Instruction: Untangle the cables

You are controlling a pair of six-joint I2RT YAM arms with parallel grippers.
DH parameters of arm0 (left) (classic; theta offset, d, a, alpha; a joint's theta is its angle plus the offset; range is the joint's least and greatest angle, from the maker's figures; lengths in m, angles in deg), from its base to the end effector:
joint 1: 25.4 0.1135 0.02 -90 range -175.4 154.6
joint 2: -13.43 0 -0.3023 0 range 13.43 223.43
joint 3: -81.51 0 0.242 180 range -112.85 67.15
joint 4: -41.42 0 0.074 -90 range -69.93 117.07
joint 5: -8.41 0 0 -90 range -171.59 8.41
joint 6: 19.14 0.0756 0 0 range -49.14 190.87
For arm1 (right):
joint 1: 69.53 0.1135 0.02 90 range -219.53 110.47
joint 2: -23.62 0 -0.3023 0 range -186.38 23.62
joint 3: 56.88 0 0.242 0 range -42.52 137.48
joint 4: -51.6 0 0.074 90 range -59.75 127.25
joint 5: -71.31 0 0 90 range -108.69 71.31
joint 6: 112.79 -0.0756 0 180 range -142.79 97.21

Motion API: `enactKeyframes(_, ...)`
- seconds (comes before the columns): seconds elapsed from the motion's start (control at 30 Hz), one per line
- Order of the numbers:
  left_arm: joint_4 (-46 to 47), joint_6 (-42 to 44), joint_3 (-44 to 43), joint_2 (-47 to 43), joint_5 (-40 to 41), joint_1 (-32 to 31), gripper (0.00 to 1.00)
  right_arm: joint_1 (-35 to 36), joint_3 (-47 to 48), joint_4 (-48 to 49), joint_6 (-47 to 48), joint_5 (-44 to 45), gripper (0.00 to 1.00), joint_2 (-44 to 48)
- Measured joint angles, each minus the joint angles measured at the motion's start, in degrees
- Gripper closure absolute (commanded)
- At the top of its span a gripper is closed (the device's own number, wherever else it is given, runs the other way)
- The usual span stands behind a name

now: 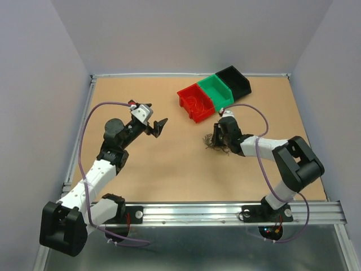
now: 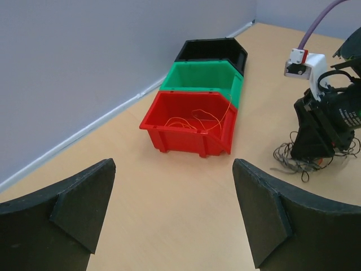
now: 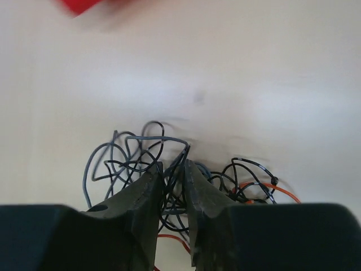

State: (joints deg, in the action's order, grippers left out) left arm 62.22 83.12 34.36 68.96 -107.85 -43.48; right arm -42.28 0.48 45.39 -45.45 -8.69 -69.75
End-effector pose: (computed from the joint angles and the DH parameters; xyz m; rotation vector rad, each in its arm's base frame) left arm 0.2052 -0.1022 0.3580 0.7221 1.1852 -0.3947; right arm 0.3114 0.1456 0.1732 -0.0031 2.3066 0.2479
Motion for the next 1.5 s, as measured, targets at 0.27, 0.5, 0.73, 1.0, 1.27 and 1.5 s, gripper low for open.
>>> enactKeyframes(0.27,-0.61,5.4,-0.04,8.41,-0.61,-3.39,0.02,10.82,0.02,4.11,6.14,-18.1,0.43,5.55)
enactKeyframes(0.5,-4.09,9.79,-2.27,16.57,-2.75,-4.22,0.02,10.51,0.02,6.58,9.07,-21.66,0.38,6.03)
enactKeyframes(0.73,-6.58,13.84,-2.97,17.31,-6.69,-6.05,0.01,10.34,-0.81,7.32,9.75,-19.93,0.39,5.99)
enactKeyframes(1.0,-9.66,16.74,-5.6,21.0,-9.05,-9.75,0.01,10.34,-3.39,7.39,8.92,-18.53,0.52,7.5)
enactKeyframes(1.27,-15.23,21.18,-7.43,23.45,-13.11,-11.17,0.03,10.34,-4.17,8.07,7.8,-19.54,0.81,4.66)
enactKeyframes(1.5,-19.76,23.19,-11.23,27.45,-14.43,-12.68,0.05,10.36,-5.29,9.16,7.39,-20.57,0.99,5.4)
